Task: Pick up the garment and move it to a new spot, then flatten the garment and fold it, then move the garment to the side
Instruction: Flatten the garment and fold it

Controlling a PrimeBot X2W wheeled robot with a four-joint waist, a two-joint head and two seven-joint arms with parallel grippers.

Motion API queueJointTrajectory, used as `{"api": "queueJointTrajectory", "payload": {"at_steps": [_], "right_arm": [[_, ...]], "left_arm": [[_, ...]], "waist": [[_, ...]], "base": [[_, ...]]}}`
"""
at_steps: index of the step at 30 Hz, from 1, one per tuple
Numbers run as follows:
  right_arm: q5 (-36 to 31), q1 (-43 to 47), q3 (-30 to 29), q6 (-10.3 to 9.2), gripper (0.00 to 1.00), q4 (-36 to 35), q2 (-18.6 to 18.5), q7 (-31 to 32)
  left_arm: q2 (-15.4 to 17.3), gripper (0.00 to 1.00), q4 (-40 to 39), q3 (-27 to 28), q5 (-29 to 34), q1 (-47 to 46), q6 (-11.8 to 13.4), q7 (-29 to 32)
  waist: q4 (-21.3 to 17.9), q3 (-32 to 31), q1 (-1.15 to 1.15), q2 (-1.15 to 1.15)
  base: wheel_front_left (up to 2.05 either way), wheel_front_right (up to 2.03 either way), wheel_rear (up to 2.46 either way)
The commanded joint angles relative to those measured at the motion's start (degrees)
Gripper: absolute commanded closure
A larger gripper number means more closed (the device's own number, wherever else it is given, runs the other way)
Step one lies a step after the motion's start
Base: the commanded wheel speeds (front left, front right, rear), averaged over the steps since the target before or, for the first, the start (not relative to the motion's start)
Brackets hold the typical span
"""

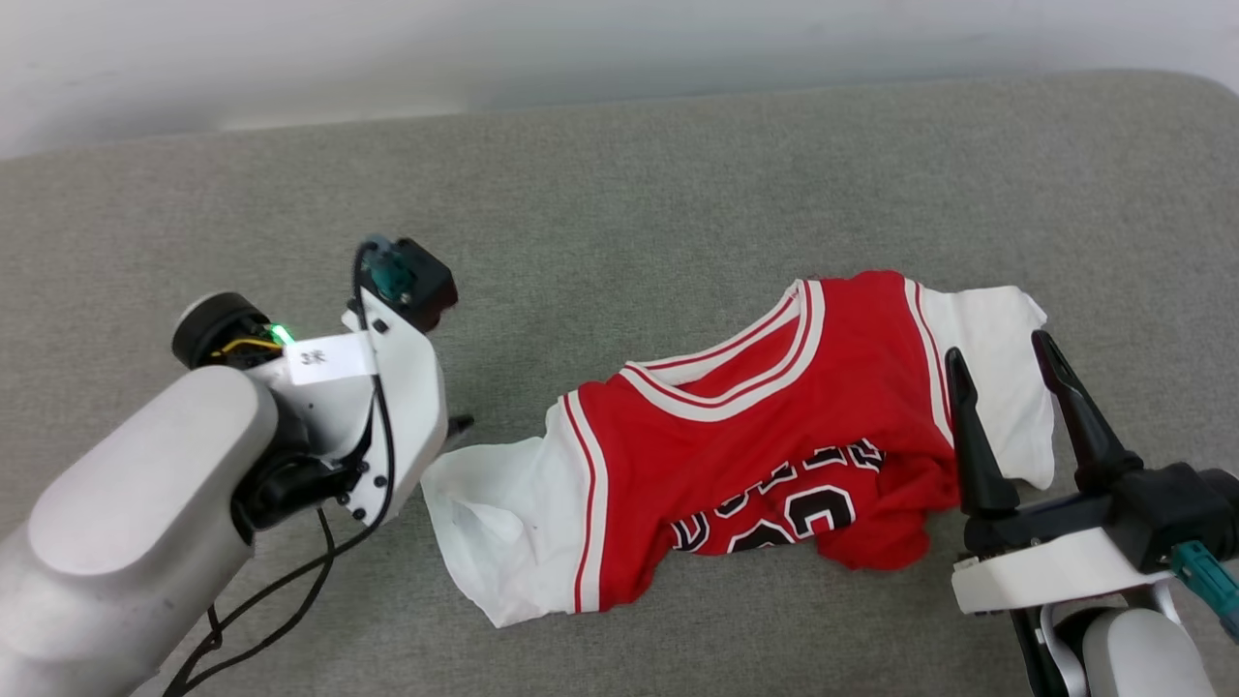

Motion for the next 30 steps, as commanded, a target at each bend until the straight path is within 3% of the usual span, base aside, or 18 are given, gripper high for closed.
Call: {"api": "queueJointTrajectory", "payload": {"at_steps": [1,12,13,14,21,30], "right_arm": [[-0.6,-1.4,0.4,-0.02,0.00,0.0,0.3,-0.2],[-1.2,-4.4,1.5,-0.02,0.00,0.3,0.7,-0.2],[-1.2,-4.4,1.4,-0.02,0.00,0.3,0.7,-0.2],[-1.2,-4.3,1.2,-0.02,0.00,0.3,0.7,-0.2],[-1.5,-2.6,-0.8,-0.02,0.00,-0.1,0.8,-0.2],[-1.7,-1.5,-1.6,-0.02,0.00,-0.5,1.0,-0.2]], "left_arm": [[0.3,0.00,0.8,-2.9,-1.4,-1.6,0.0,1.6],[1.7,0.00,8.3,-19.4,-6.2,-4.4,0.0,4.3],[2.1,0.76,8.7,-20.4,-6.7,-4.4,0.0,3.6],[2.3,1.00,9.1,-21.0,-7.1,-4.7,0.0,2.7],[4.4,1.00,10.5,-19.6,-10.2,-8.7,0.0,-5.4],[9.2,1.00,14.1,-18.5,-13.0,-5.6,0.2,-9.2]], "waist": [[-1.0,1.4,0.00,0.00],[-3.3,4.9,0.00,0.00],[-3.4,4.9,0.00,0.00],[-3.3,4.8,0.00,0.00],[-1.4,2.8,0.00,0.00],[-0.4,1.8,0.00,0.00]], "base": [[0.00,0.00,0.00],[0.00,0.00,0.00],[0.00,0.00,0.00],[0.00,0.00,0.00],[0.00,0.00,0.00],[0.00,0.00,0.00]]}}
